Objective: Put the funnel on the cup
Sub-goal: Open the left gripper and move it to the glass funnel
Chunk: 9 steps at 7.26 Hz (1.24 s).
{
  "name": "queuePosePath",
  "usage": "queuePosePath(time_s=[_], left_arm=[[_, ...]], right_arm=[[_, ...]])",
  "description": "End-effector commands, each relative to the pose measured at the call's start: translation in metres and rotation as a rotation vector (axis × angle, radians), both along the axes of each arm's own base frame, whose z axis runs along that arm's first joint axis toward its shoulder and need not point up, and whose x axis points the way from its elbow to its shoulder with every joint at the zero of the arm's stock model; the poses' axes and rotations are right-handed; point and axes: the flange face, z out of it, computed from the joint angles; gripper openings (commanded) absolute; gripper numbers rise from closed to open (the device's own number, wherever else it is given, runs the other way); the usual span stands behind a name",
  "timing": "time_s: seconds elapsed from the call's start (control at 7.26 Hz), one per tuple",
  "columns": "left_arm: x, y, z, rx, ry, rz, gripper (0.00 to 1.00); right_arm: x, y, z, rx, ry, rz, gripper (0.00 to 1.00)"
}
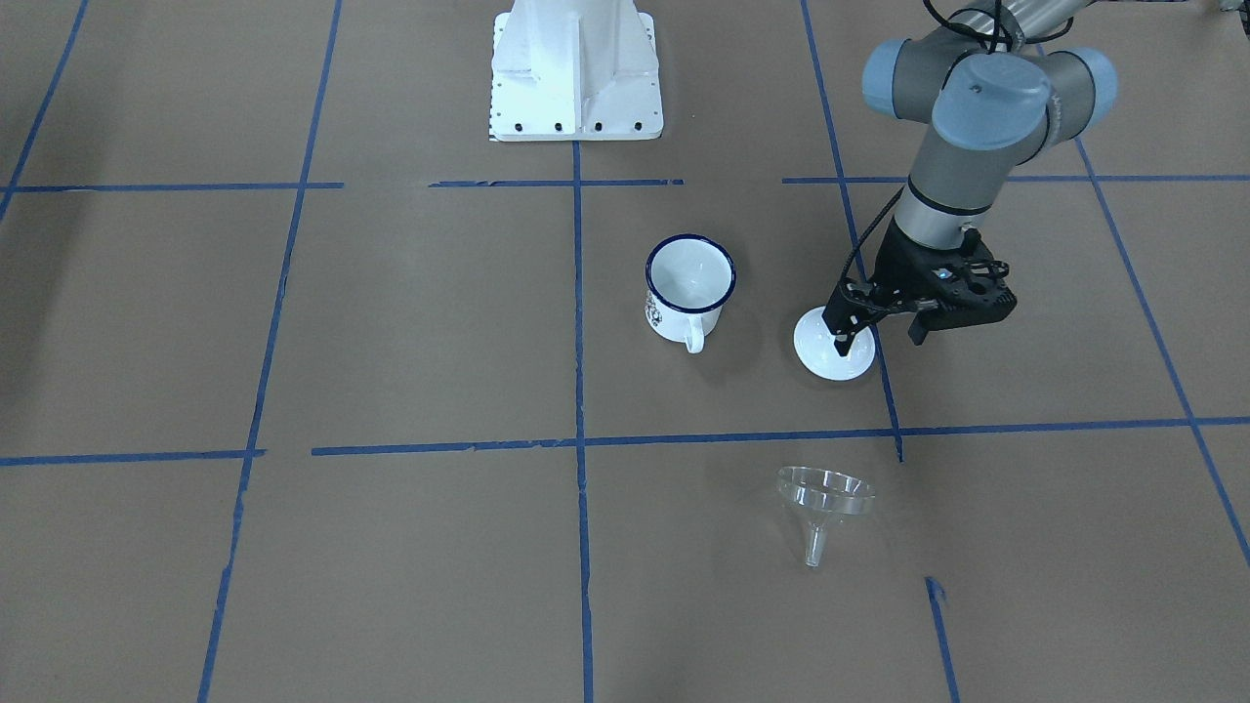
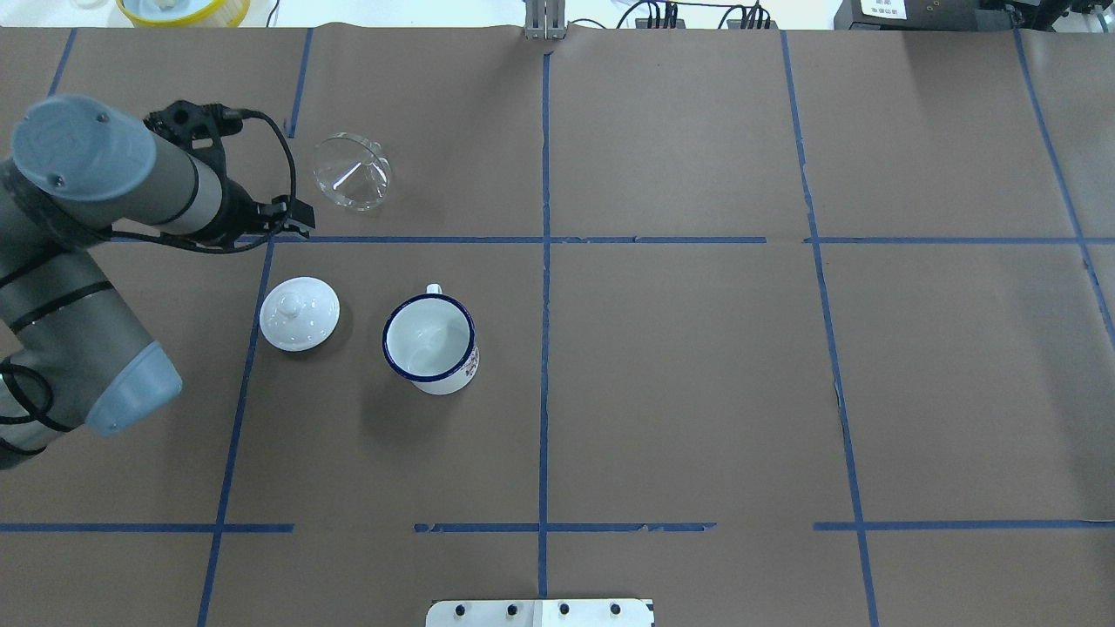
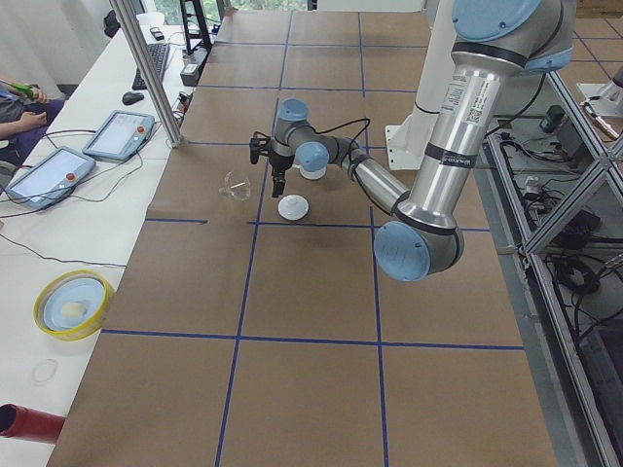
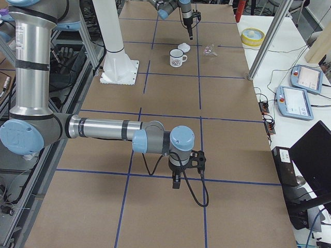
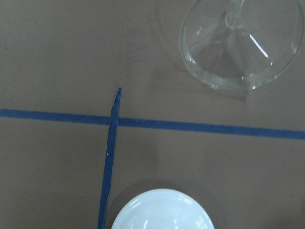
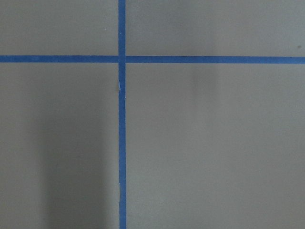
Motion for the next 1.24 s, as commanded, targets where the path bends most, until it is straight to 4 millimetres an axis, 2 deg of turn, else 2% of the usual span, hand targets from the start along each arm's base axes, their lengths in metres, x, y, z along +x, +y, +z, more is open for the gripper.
queuePosePath(time_s=[0.0,0.14,0.28,0.55,0.83,0.96,1.1], left_arm=[[0.015,-0.052,-0.040,-0.194,0.121,-0.242,1.00],[0.024,-0.066,-0.030,-0.236,0.193,-0.349,1.00],[0.035,-0.082,-0.010,-0.280,0.263,-0.442,1.00],[0.059,-0.111,0.004,-0.294,0.294,-0.573,1.00],[0.082,-0.124,0.007,-0.309,0.305,-0.580,1.00],[0.091,-0.120,0.009,-0.298,0.323,-0.564,1.00],[0.097,-0.118,0.014,-0.283,0.318,-0.574,0.94]], right_arm=[[0.000,0.000,0.000,0.000,0.000,0.000,1.00],[0.000,0.000,0.000,0.000,0.000,0.000,1.00],[0.000,0.000,0.000,0.000,0.000,0.000,1.00],[0.000,0.000,0.000,0.000,0.000,0.000,1.00],[0.000,0.000,0.000,0.000,0.000,0.000,1.00],[0.000,0.000,0.000,0.000,0.000,0.000,1.00],[0.000,0.000,0.000,0.000,0.000,0.000,1.00]])
